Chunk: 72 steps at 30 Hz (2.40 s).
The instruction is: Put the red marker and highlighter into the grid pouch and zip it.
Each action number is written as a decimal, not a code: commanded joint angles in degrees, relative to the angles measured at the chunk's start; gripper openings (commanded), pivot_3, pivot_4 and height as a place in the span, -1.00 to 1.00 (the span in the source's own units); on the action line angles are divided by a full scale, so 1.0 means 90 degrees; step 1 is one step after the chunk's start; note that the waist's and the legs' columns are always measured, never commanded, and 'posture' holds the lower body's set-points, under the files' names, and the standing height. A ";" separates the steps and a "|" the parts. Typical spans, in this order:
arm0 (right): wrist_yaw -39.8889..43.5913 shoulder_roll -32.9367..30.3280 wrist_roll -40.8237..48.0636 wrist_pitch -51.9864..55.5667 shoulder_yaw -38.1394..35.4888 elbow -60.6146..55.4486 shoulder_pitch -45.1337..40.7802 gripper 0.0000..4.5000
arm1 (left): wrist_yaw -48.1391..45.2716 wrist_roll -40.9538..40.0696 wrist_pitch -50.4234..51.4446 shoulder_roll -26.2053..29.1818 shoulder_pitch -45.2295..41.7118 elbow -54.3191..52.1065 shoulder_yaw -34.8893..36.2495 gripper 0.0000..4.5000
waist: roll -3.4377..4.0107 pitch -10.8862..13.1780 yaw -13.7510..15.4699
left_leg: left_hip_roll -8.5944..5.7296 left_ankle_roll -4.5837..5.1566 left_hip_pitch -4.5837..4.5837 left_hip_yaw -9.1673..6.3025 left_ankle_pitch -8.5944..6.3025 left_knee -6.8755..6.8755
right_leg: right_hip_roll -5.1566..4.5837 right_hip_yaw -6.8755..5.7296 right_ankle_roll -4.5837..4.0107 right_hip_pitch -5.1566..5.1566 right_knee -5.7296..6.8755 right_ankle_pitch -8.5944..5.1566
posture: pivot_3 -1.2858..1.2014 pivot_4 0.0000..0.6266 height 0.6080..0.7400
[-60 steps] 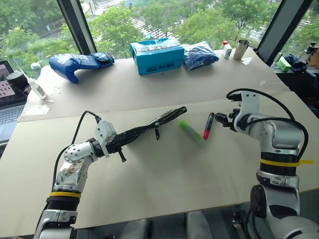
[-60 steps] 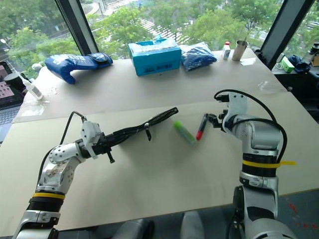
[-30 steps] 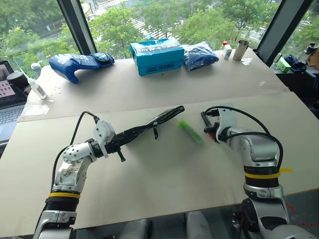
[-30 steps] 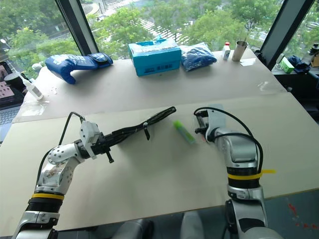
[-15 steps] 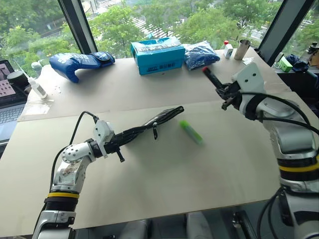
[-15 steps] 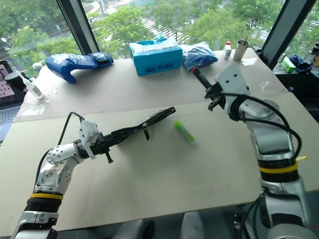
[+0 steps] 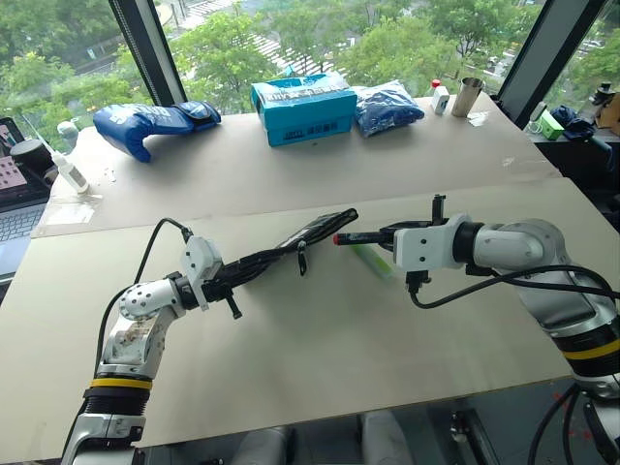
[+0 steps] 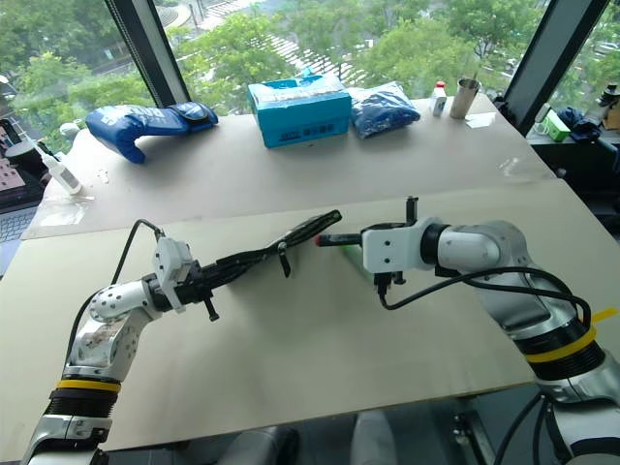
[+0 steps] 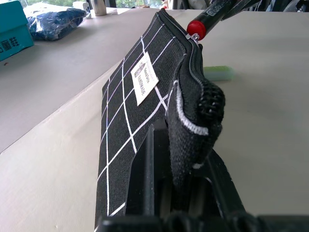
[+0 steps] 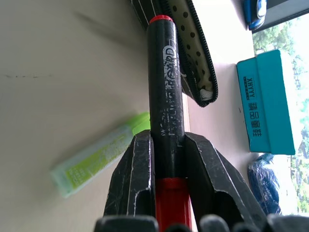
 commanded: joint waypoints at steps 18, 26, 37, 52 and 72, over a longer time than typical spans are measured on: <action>0.0048 0.0208 -0.0500 -0.0521 -0.0191 0.0586 -0.0484 -0.77 | -0.0076 0.0026 -0.0064 0.0024 0.0022 -0.0183 -0.0067 -1.00 | 0.0000 0.0000 -0.0008 | 0.0017 0.0000 0.0001 0.0055 0.0000 -0.0001 | 0.0003 0.0000 -0.0003 -0.0002 0.0000 0.0005 | 0.03 -0.52 1.00; 0.0066 0.0621 -0.1131 -0.1268 0.0323 0.0805 -0.0735 -0.77 | -0.0092 0.0023 -0.0065 0.0049 0.0028 -0.0198 -0.0106 -1.00 | 0.0000 0.0000 -0.0018 | 0.0030 0.0000 0.0002 0.0066 0.0000 -0.0001 | 0.0008 0.0000 -0.0006 -0.0003 -0.0001 0.0007 | 0.03 -0.52 1.00; -0.0549 0.1367 -0.2294 -0.2781 0.1111 0.1463 -0.1158 -0.77 | -0.0127 0.0004 -0.0068 0.0038 -0.0044 -0.0152 -0.0141 -1.00 | 0.0000 0.0000 -0.0017 | 0.0066 -0.0002 0.0001 0.0078 0.0000 -0.0002 | 0.0050 -0.0002 -0.0025 -0.0002 -0.0001 0.0036 | 0.03 -0.52 1.00; -0.0633 0.2126 -0.2141 -0.3418 0.1324 0.2432 -0.1252 -0.32 | -0.0138 -0.0027 -0.0047 0.0025 -0.0014 -0.0197 -0.0099 -1.00 | 0.0001 0.0000 -0.0053 | 0.0083 -0.0011 0.0003 0.0081 -0.0004 -0.0004 | 0.0082 -0.0001 -0.0038 -0.0005 -0.0003 0.0045 | 0.03 -0.52 1.00; 0.1215 0.0819 0.2393 0.2481 -0.1805 0.1394 -0.0940 0.06 | 0.0322 0.0068 -0.0066 0.0149 -0.0130 0.0111 0.0182 -1.00 | 0.0001 0.0000 0.0001 | 0.0091 -0.0011 0.0002 0.0068 -0.0006 -0.0006 | 0.0085 0.0003 -0.0045 -0.0004 -0.0007 0.0049 | 0.03 -0.52 1.00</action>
